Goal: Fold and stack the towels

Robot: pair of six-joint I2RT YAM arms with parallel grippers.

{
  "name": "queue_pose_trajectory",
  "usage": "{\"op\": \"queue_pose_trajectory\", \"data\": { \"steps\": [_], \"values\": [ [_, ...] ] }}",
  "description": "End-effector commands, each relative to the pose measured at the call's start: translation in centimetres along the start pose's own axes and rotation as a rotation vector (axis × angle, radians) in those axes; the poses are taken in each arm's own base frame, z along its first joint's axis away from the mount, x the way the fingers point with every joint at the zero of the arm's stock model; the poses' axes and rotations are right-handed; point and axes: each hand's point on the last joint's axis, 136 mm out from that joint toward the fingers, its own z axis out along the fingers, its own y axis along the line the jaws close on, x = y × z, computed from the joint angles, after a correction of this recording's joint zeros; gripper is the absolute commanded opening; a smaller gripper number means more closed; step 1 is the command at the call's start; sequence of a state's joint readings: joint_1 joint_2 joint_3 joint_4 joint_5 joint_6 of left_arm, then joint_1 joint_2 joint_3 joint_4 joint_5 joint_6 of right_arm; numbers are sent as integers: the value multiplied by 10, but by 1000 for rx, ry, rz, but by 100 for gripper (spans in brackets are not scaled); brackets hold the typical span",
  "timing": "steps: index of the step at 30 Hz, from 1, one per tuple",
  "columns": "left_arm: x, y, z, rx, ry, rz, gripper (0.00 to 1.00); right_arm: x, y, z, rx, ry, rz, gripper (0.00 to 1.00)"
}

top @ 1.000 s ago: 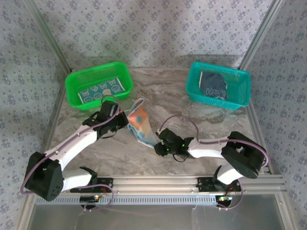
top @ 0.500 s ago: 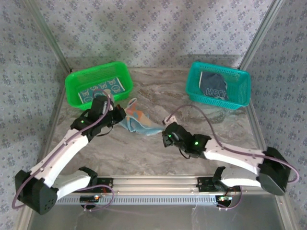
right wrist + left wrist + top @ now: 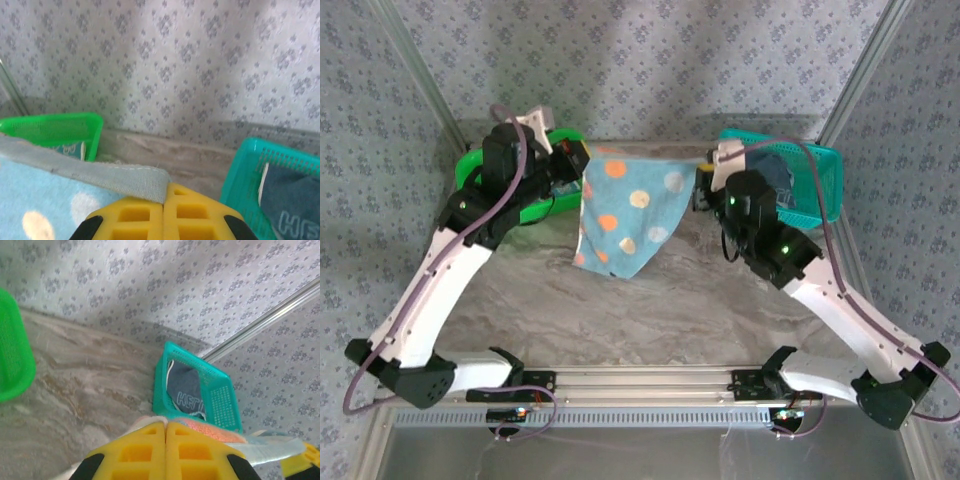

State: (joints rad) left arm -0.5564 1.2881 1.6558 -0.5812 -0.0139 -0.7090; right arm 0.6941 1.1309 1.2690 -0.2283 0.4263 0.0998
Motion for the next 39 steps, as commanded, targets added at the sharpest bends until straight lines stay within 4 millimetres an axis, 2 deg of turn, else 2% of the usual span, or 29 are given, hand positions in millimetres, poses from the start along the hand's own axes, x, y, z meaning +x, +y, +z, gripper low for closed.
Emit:
{"op": "queue_pose_trajectory", "data": {
  "steps": [1, 8, 12, 15, 18, 20, 24, 26, 32, 38, 39],
  "values": [
    [-20, 0, -2, -40, -16, 78, 0, -28, -2, 7, -31, -36, -34, 0],
    [-57, -4, 11, 3, -40, 42, 0, -71, -26, 33, -11, -86, -12, 0],
    [-80, -17, 15, 31, -38, 35, 0, -98, -33, 46, -7, -112, -20, 0],
    [-95, -31, 14, 51, -45, 45, 0, -124, -37, 47, -3, -150, -11, 0],
    [-108, -46, 7, 81, -61, 56, 0, -150, -36, 39, -15, -217, 8, 0],
    [-113, -50, 4, 91, -71, 60, 0, -157, -34, 36, -29, -235, 12, 0],
    [-105, -49, 4, 92, -36, 56, 0, -150, -33, 36, -37, -220, 16, 0],
    [-97, -50, 3, 97, -12, 51, 0, -147, -32, 31, -52, -225, 31, 0],
    [-70, -63, -31, 113, -17, 75, 0, -136, -19, -12, -133, -239, 65, 0],
    [-41, -71, -97, 147, -112, 72, 0, -123, -7, -79, -200, -227, 69, 0],
    [-31, -65, -102, 140, -114, 66, 0, -120, -5, -91, -214, -223, 74, 0]
  ]
}}
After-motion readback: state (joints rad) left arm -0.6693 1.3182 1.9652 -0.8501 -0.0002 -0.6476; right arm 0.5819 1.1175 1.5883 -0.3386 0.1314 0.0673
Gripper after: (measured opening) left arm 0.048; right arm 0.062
